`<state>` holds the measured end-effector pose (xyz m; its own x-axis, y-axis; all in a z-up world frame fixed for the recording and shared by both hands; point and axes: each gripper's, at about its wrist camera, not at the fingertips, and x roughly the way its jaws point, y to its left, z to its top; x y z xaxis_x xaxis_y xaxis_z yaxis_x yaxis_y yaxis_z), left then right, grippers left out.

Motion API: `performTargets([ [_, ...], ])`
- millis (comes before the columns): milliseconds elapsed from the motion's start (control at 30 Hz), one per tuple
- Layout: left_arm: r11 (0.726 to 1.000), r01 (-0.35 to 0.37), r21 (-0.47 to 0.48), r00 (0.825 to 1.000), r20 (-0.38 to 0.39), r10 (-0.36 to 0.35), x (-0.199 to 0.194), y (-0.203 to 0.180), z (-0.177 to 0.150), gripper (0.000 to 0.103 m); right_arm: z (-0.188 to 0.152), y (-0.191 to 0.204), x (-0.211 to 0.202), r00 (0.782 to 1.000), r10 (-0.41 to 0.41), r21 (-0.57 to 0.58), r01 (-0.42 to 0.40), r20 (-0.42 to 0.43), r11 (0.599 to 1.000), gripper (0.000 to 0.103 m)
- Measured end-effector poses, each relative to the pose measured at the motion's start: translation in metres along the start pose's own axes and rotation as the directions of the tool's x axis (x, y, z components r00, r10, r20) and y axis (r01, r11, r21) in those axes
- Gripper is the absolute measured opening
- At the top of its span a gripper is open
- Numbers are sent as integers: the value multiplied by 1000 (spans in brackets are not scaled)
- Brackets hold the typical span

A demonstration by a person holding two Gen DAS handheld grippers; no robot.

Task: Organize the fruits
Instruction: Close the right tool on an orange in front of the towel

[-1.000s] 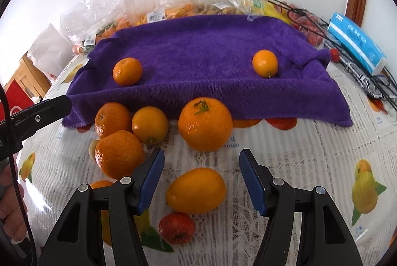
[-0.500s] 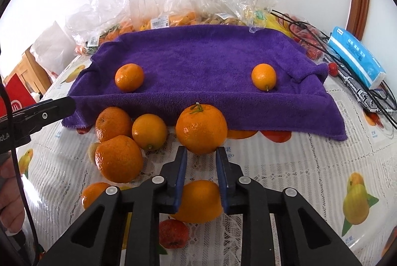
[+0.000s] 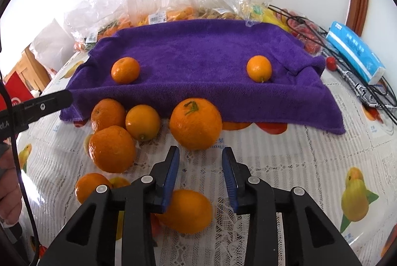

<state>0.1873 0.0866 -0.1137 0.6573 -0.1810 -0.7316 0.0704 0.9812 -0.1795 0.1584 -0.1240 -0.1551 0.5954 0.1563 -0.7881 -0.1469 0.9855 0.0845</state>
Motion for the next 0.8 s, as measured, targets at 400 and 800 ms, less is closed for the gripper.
performTargets([
  [400, 1000, 0, -2, 1000, 0, 0, 0, 1, 0, 83, -5, 2, -12, 1000, -10, -44, 11, 26, 999, 20],
  [800, 1000, -1, -11, 1000, -3, 1, 1, 3, 0, 83, -12, -3, -19, 999, 24, -29, -23, 27, 999, 27],
])
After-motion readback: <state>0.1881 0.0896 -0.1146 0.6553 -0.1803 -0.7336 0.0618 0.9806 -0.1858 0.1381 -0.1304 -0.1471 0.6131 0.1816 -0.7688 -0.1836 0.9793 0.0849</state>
